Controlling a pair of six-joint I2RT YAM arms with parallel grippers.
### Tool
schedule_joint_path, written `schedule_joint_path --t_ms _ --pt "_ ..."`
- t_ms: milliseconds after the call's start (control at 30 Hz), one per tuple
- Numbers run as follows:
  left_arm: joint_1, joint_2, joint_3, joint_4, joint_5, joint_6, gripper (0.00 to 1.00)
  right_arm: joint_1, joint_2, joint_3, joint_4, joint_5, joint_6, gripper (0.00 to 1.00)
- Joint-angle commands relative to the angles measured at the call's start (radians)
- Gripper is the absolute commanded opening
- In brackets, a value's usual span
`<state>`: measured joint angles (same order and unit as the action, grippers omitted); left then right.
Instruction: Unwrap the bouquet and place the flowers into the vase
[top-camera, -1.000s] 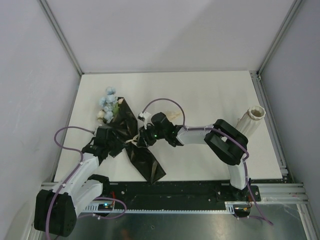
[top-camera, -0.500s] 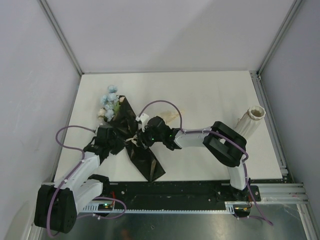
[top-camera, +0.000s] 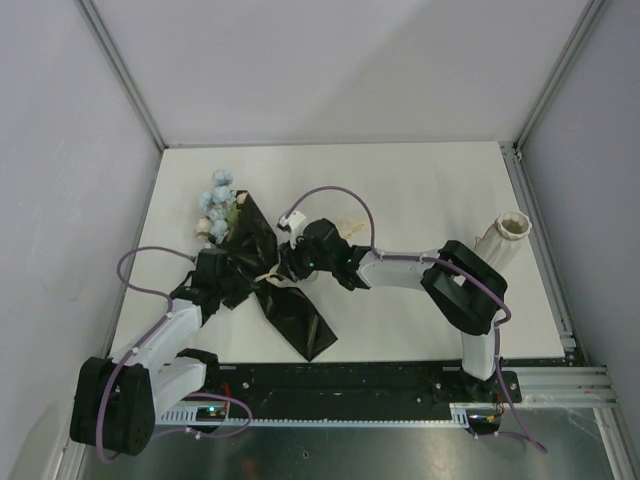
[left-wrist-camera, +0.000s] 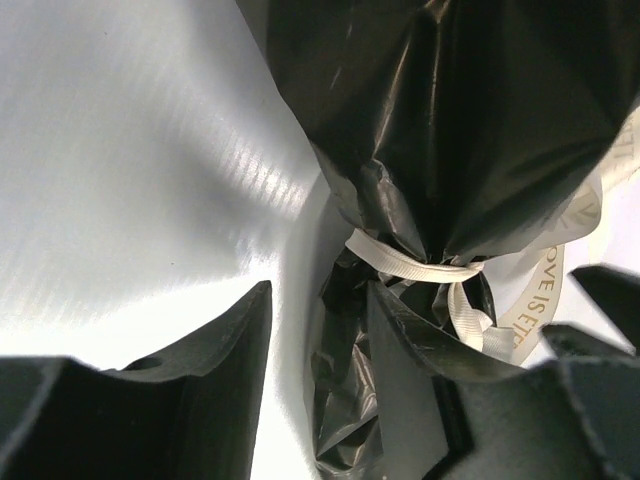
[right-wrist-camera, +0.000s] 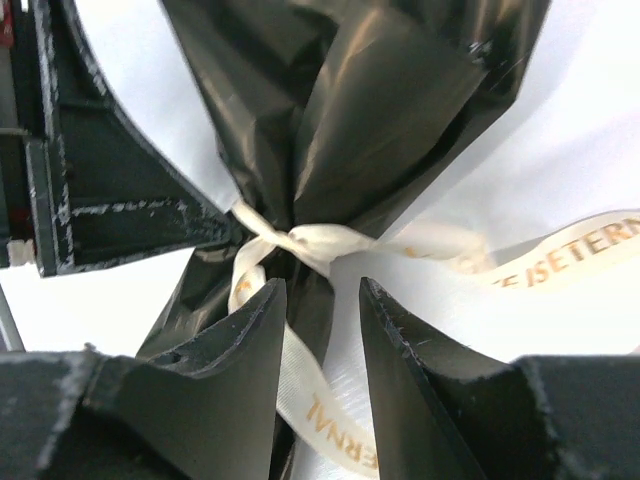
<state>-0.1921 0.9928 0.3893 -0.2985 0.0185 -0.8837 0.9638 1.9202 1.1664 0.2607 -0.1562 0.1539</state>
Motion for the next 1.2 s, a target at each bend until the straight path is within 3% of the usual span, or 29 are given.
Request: schedule_joint_path --t_ms 0,200,800,1167 --pt "-0.001 0.017 0.027 0.000 0.051 0.052 0.49 -0.055 -0.020 0.046 0.043 -0.073 0.006 0.41" --pt "-0.001 -0.004 0.029 0.006 0.045 0.062 0.55 -0.071 0.047 0.096 0.078 -0.165 -0.042 0.41" --pt "-0.003 0.054 0.032 0.042 0.041 0.034 0.52 -0.006 0.193 0.114 0.174 -0.249 -0.265 0.43" --pt "-0.003 0.079 0.040 0.051 0.039 0.032 0.50 0.005 0.166 0.092 0.150 -0.336 -0.347 0.42"
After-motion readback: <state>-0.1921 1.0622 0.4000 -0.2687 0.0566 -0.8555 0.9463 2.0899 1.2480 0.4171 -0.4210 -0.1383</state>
